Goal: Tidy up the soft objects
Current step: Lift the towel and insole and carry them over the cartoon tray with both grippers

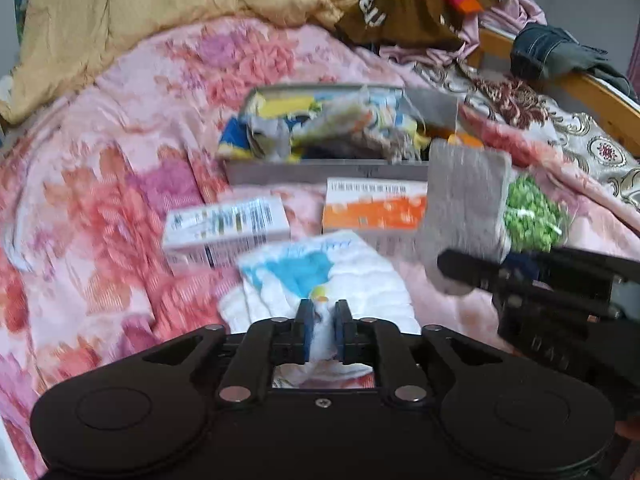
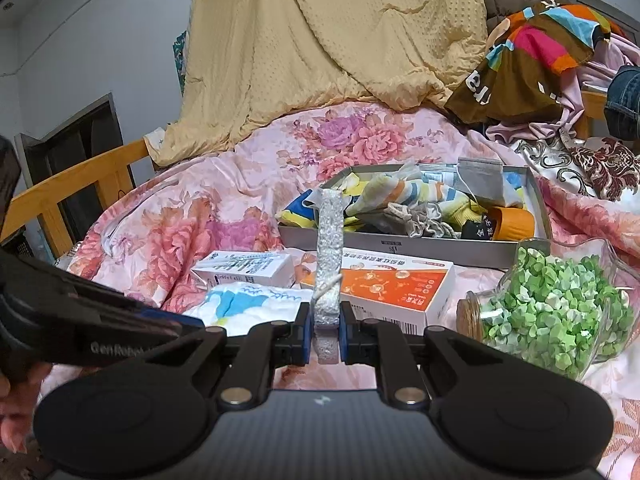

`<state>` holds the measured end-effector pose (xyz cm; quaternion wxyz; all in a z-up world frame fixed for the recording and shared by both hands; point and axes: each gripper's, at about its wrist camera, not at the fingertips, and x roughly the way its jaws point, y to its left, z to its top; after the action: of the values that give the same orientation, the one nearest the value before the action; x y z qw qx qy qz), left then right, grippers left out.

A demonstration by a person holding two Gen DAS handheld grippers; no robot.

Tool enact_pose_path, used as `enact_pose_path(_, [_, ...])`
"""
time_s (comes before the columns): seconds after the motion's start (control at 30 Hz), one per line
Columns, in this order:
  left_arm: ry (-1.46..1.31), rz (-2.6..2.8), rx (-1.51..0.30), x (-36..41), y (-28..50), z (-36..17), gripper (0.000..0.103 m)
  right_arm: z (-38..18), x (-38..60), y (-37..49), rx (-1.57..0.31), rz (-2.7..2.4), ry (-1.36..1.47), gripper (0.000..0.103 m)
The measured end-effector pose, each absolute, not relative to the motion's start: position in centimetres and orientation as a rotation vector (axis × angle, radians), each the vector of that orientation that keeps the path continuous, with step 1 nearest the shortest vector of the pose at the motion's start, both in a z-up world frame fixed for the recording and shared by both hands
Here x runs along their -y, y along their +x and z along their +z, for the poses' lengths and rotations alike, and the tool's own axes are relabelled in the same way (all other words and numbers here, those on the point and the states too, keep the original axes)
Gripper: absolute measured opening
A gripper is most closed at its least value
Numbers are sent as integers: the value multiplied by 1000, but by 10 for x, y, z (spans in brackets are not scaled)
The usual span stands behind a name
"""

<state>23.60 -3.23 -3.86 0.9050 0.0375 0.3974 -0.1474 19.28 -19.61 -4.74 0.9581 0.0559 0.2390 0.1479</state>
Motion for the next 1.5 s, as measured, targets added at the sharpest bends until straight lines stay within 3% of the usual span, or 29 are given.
enact_pose_path(0.07, [73, -304, -837, 31, 237, -45, 23, -48, 196, 193, -487, 299, 111, 14])
enact_pose_path(0.37, [93, -339, -893, 37, 245, -61, 57, -47, 201, 199, -476, 281, 109, 14])
enact_pose_path(0.43, [113, -343, -896, 41, 248, -65, 58, -44, 203, 201, -463, 274, 109, 14])
enact_pose_path(0.47, [125, -340, -895, 43, 249, -67, 53, -43, 204, 202, -455, 270, 110, 15])
enact_pose_path(0.5, [142, -338, -894, 45, 250, -68, 35, -42, 205, 204, -448, 267, 114, 15])
enact_pose_path(0.53, [161, -340, -895, 47, 251, -69, 29, -40, 207, 206, -440, 265, 118, 15])
enact_pose_path(0.6, [176, -350, -899, 50, 253, -69, 19, -37, 209, 209, -427, 262, 121, 15])
enact_pose_path(0.7, [189, -364, -894, 50, 255, -65, 12, -34, 210, 214, -406, 267, 110, 15])
enact_pose_path(1.03, [161, -366, -722, 35, 274, -26, 8, -18, 217, 248, -335, 338, 135, 15])
enact_pose_path(1.5, [92, -312, -494, 52, 378, 23, 8, -10, 241, 365, -326, 391, 202, 15])
